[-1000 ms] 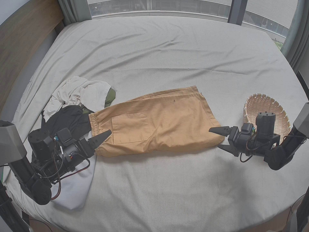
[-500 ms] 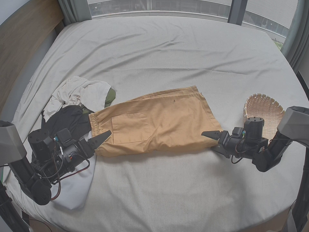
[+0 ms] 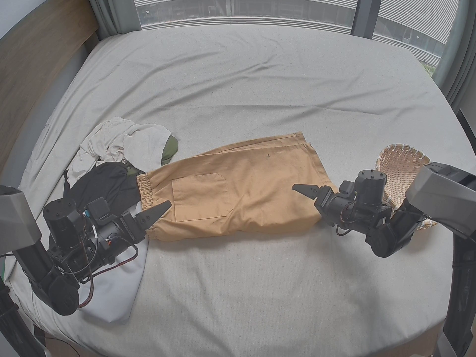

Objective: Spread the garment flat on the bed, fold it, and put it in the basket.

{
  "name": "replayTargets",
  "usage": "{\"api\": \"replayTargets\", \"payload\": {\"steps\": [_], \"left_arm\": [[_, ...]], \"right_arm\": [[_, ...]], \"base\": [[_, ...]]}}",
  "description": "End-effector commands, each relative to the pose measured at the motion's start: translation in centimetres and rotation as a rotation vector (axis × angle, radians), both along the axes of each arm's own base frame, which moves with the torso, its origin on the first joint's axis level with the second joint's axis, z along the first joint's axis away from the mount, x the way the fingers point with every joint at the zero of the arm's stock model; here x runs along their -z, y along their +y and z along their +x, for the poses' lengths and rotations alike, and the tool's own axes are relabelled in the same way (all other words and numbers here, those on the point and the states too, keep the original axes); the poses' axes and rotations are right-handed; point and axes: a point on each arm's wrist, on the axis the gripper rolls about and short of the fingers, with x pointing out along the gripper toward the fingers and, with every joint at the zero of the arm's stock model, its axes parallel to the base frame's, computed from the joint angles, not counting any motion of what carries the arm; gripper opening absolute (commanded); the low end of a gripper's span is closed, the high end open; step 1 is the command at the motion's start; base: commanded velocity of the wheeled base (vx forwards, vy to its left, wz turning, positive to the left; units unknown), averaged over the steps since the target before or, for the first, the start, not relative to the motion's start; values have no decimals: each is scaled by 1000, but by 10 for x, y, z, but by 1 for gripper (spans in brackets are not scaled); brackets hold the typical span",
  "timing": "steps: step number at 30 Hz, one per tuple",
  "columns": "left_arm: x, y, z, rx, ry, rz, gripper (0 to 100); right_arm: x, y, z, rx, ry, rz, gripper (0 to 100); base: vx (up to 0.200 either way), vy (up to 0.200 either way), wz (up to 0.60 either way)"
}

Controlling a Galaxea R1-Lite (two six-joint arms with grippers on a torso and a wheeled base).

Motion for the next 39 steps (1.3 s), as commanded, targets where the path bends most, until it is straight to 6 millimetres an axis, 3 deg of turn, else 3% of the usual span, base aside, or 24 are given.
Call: {"api": "replayTargets", "payload": {"steps": [1,7,8,20,24,26,31,39], "left_arm": [[0,0,1,-4,0,-1,100],[0,0,1,-2,-3,-2,100],[0,0,2,-5,-3,-2,100],[2,2,1,-10,8,-1,100],[4,3,-1,-15,21,0,100],[4,3,-2,-15,28,0,100],[7,4,-2,-17,37,2,100],[12,8,-5,-29,65,9,100]], "right_arm": [[6,3,5,-1,-2,-1,100],[7,4,11,6,-48,-8,100],[10,4,12,21,-53,-20,0],[14,-1,11,86,-76,-31,0],[4,-5,-1,91,-108,-21,0],[-11,-11,-19,88,-119,-18,0],[-19,-24,-37,103,-123,-30,0],[-10,-39,-57,107,-82,-129,0]], "base": [[0,0,0],[0,0,0],[0,0,0],[0,0,0],[0,0,0],[0,0,0],[0,0,0],[0,0,0]]}}
